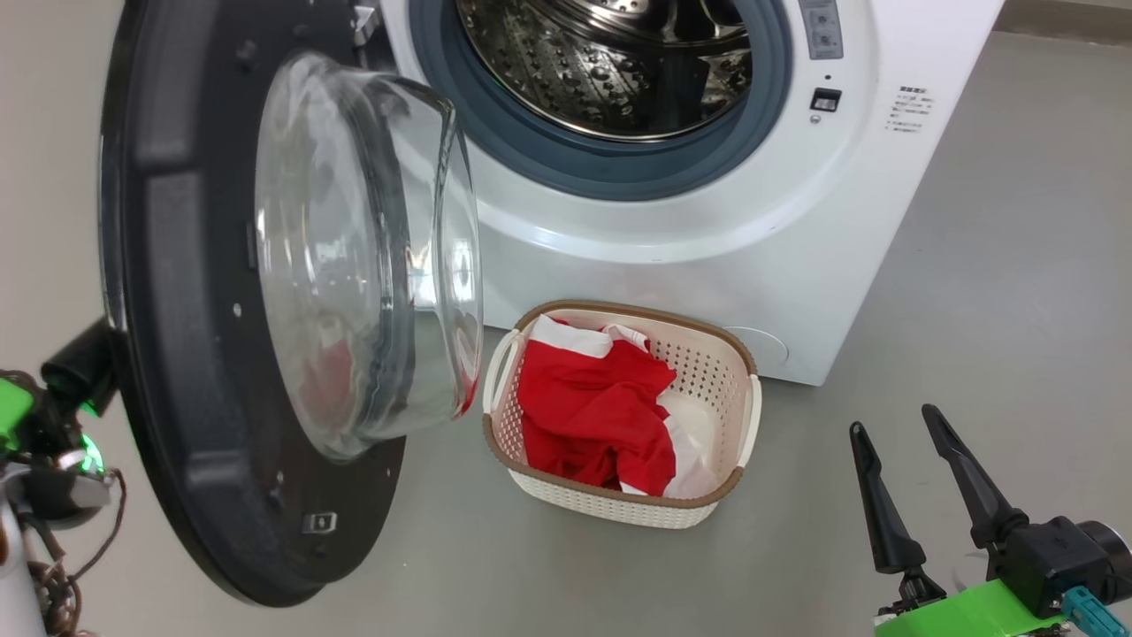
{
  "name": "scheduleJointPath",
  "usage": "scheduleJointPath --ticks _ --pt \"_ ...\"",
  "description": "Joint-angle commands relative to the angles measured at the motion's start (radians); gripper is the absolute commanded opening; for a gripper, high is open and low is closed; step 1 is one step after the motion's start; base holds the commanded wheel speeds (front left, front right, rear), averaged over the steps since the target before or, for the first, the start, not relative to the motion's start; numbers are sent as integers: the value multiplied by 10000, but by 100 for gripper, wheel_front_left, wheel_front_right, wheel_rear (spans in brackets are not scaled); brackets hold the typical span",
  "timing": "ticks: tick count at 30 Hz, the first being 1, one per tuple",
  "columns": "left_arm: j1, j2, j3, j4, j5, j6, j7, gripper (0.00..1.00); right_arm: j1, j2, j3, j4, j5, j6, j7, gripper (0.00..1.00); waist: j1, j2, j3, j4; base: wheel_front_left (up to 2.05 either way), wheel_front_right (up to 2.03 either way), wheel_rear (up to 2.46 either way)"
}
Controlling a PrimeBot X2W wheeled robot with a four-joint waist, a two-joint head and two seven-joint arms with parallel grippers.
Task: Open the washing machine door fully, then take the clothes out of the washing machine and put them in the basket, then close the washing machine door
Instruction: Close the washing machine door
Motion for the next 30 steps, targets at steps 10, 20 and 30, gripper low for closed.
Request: scheduleJointPath --ticks 10,20,30 --pt "381 -91 -227 -937 -315 267 148 0 -371 -133 235 -255 93 62 -64 100 0 0 21 -491 0 0 0" --pt "745 -246 -777 -1563 -822 434 19 0 -385 -133 242 -235 182 62 -64 100 0 0 95 -936 0 0 0" --pt "882 -272 -1409 -1707 -1277 544 -435 0 -405 -133 268 -242 252 62 -64 100 0 0 187 -1267 0 0 0"
